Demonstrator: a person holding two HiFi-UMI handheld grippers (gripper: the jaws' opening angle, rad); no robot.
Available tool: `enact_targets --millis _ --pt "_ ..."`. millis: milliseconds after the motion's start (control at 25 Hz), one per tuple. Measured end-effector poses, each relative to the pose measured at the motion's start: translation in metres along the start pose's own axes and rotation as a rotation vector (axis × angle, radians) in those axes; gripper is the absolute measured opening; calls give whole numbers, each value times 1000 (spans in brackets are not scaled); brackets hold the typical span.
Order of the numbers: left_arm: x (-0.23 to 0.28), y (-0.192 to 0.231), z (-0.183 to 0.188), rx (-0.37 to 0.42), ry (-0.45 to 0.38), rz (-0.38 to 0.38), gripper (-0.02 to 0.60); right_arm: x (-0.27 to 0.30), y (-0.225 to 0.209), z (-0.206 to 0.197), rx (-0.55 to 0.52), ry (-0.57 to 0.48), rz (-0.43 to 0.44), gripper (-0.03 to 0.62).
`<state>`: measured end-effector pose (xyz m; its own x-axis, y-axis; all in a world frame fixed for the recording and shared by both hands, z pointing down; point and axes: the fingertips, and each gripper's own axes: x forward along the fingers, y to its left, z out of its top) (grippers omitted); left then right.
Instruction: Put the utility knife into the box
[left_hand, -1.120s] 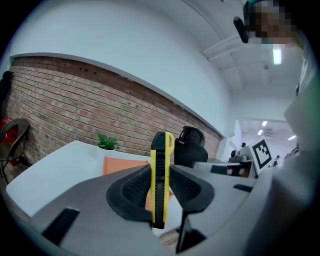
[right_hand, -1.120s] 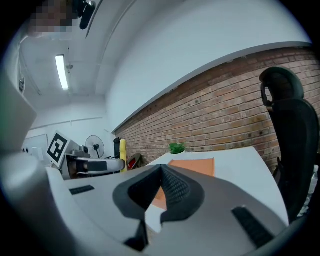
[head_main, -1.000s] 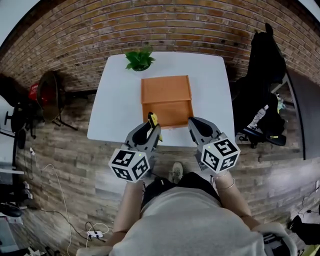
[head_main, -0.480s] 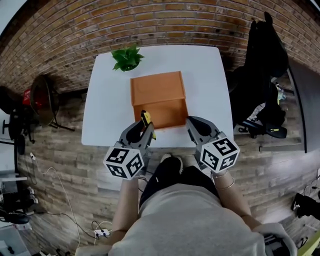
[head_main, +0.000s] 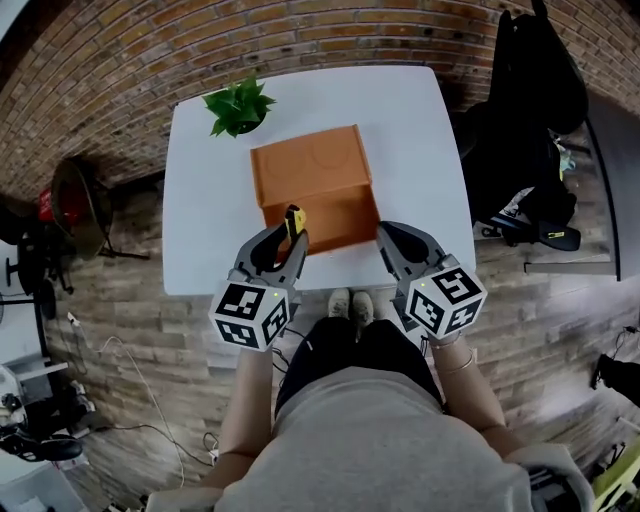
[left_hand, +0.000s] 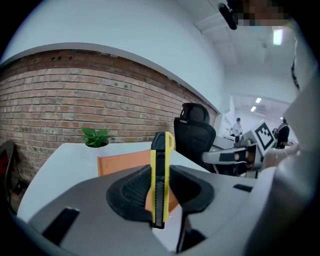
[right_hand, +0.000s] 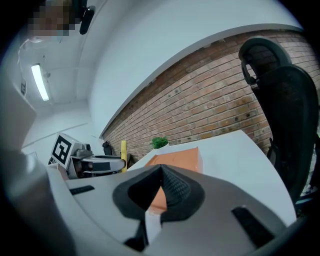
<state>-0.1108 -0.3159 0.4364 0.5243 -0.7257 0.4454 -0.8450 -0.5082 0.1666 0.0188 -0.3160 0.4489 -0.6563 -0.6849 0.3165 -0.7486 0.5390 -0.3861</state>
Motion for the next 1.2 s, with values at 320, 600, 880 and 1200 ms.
enact_targets --millis 320,600,880,1200 --pt "23 12 3 97 50 -69 109 15 -9 -16 47 6 -33 -2" --pt "61 16 -19 159 168 -132 109 29 -21 -25 70 23 -56 -2" --pt "93 11 -58 211 360 -201 109 36 -33 -39 110 29 -86 -2" --pt "115 11 -89 243 505 -236 110 40 -45 -44 128 33 -105 -2"
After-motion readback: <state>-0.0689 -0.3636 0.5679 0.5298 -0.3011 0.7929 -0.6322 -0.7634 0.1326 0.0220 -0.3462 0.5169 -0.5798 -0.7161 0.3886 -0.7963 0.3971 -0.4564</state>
